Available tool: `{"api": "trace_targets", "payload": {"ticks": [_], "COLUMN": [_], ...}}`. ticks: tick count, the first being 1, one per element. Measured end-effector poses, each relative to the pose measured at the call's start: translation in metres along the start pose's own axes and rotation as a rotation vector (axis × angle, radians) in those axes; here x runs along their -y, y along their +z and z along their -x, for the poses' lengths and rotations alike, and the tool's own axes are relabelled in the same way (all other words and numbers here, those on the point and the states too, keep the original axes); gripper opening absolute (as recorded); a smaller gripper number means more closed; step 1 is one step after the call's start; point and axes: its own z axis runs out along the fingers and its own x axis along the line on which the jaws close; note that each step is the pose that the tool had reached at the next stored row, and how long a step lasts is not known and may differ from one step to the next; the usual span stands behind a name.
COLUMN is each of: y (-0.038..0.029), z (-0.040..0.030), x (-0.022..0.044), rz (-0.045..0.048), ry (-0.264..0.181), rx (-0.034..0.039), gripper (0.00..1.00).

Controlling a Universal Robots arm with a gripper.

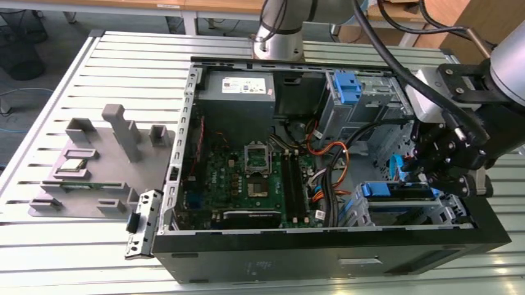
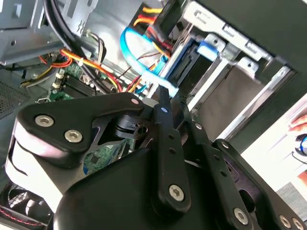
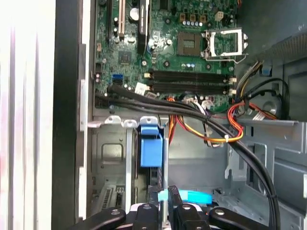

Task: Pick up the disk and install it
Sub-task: 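Insert the first disk wire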

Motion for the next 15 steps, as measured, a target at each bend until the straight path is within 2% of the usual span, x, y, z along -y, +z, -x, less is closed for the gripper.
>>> {"api": "trace_targets", "payload": {"ticks": [3,6,12,15], "y": [0.0002,0.0002,0.0000,-0.0039], "z": [0.0000,0.0000,0.0000,0.0005], "x": [0.0065,0.0102,0.0110,0.0110], "rz": [0.0000,0.0000,0.0000,0.0000], "ry": [0.000,0.000,0.000,0.000], "rx": [-0.0001,0.0000,0.0008,0.0008], "gripper": [0.23,0.23,0.23,0.23]}}
